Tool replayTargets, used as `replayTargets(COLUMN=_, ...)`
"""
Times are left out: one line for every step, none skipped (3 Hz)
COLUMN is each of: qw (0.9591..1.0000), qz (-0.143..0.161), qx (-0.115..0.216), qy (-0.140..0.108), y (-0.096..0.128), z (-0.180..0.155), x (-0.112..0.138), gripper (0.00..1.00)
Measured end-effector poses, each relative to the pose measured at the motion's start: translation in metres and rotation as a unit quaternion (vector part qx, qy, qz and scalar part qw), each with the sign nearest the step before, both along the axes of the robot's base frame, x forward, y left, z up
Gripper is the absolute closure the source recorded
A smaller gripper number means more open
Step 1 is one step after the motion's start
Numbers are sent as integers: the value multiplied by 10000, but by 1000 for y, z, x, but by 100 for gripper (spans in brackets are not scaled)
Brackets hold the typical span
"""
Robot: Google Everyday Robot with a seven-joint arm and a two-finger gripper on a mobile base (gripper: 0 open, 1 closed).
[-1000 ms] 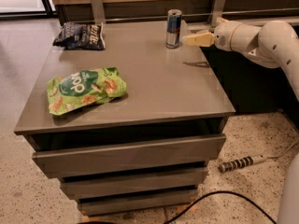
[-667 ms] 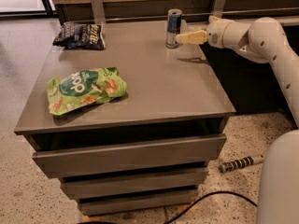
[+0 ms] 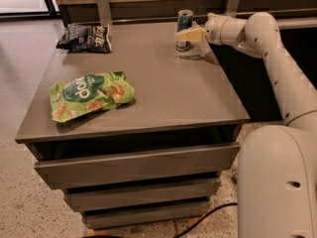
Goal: Move redbull can near green rice chip bag
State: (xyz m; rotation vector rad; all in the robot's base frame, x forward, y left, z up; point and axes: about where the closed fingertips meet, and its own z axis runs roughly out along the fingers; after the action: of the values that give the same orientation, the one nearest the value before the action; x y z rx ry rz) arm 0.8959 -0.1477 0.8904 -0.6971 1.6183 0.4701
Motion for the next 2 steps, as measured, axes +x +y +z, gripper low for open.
replayTargets(qw=10000, qz=62, qx=15, qy=30, y=17, z=-5, x=15, gripper=3)
replayTargets(qw=9999, qz=138, qx=38, qy=52, y=27, z=-8, x=20, gripper=34)
